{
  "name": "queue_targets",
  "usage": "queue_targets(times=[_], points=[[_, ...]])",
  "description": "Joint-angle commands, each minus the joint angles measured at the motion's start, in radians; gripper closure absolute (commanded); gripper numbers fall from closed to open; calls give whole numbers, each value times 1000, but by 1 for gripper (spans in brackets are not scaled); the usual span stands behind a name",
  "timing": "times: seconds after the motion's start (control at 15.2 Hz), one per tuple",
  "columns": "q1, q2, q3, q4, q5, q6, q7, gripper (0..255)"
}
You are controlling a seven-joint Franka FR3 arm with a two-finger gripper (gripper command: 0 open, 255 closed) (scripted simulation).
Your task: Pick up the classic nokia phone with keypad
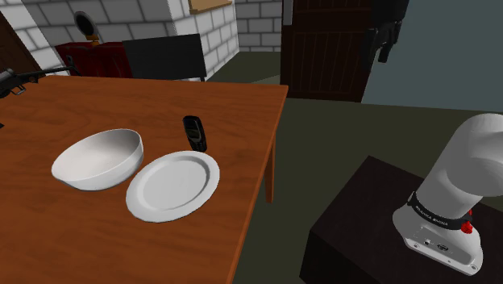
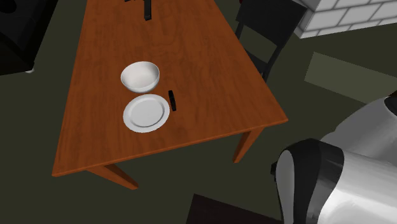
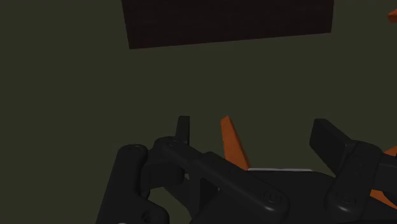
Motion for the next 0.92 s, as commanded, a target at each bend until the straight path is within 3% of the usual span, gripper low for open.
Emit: queue_targets(times=[0.0,0.86], points=[[0,0,0,0,0,0,0,0],[54,198,269,90,157,163,347,0]])
